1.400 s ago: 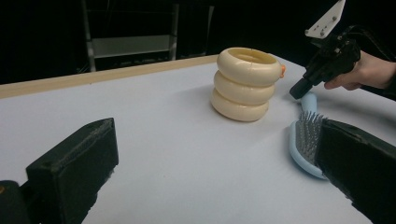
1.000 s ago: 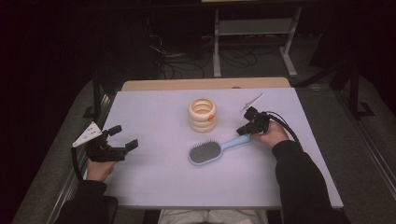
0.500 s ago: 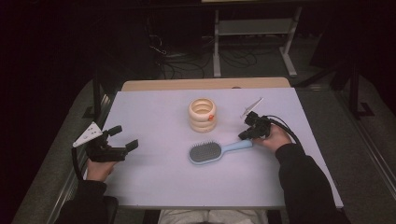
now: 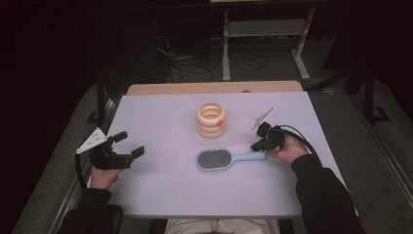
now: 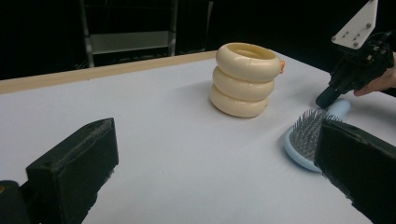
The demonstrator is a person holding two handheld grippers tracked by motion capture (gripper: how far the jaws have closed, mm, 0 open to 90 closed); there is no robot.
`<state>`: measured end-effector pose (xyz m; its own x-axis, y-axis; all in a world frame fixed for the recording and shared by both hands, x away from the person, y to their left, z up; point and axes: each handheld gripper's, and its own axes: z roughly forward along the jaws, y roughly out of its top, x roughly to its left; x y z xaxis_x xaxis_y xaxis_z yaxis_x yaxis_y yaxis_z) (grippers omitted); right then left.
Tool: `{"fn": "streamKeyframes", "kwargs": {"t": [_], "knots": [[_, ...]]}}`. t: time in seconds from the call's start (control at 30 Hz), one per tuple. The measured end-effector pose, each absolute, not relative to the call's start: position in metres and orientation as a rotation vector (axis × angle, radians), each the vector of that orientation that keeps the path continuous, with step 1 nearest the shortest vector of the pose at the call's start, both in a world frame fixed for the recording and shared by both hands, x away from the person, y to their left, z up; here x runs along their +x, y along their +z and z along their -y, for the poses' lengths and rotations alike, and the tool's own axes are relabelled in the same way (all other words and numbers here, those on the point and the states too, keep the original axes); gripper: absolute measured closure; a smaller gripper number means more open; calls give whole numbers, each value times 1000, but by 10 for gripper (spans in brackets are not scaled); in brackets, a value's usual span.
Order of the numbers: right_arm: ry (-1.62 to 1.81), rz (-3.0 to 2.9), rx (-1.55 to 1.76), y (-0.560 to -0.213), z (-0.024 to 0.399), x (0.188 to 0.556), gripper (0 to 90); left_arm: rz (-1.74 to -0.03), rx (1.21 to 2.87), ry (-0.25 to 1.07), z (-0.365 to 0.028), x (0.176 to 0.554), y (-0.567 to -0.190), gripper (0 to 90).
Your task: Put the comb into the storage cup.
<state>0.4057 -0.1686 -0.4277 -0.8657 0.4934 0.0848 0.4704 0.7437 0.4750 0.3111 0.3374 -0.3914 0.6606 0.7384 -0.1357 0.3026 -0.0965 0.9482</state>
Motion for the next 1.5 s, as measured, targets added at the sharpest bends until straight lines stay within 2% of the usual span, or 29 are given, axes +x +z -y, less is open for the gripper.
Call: {"fn": "streamKeyframes", "kwargs": {"t": [1.5], "knots": [[759, -2916, 775, -428, 177, 370, 887, -861, 1695, 451, -336, 311, -392, 0]]}}
